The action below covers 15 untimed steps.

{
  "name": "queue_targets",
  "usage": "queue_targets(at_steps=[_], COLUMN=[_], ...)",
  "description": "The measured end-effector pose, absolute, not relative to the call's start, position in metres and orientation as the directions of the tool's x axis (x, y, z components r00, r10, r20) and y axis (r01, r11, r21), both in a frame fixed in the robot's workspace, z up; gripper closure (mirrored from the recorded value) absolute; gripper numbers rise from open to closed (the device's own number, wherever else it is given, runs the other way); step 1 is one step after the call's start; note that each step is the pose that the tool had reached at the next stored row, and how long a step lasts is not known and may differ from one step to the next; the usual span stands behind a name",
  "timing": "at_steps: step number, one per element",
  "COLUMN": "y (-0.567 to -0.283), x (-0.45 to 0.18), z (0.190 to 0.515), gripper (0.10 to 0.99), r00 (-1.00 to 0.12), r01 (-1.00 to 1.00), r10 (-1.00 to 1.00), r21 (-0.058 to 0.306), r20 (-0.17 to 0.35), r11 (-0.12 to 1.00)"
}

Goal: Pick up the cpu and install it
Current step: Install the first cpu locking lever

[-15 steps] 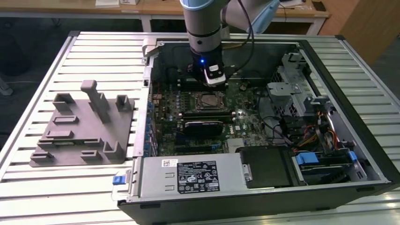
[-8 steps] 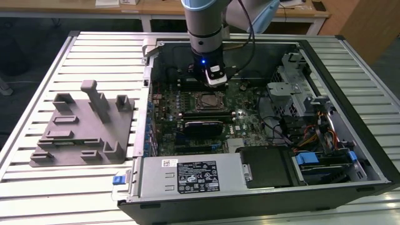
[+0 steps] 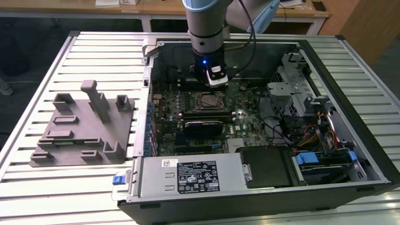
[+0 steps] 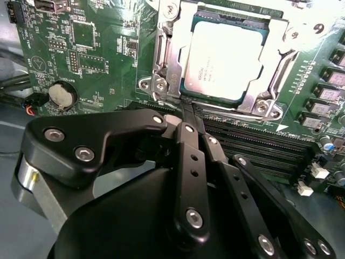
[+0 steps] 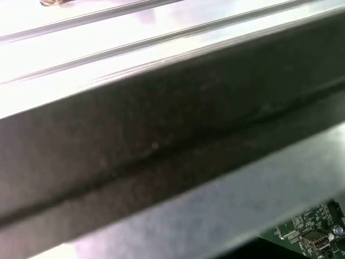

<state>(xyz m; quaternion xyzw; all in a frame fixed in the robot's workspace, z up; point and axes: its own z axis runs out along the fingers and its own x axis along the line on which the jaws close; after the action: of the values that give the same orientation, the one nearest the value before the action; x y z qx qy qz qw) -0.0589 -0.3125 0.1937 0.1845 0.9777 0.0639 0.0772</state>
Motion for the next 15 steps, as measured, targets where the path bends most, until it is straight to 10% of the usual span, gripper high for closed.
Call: queue_targets(at_steps=[15], y=[-0.312], x=[-0.059], z=[0.206], gripper=[0.980], r00=[-0.920], r01=[0.351], r10=[0.371], r21=[0.154], r20=[-0.127], r11=[0.924])
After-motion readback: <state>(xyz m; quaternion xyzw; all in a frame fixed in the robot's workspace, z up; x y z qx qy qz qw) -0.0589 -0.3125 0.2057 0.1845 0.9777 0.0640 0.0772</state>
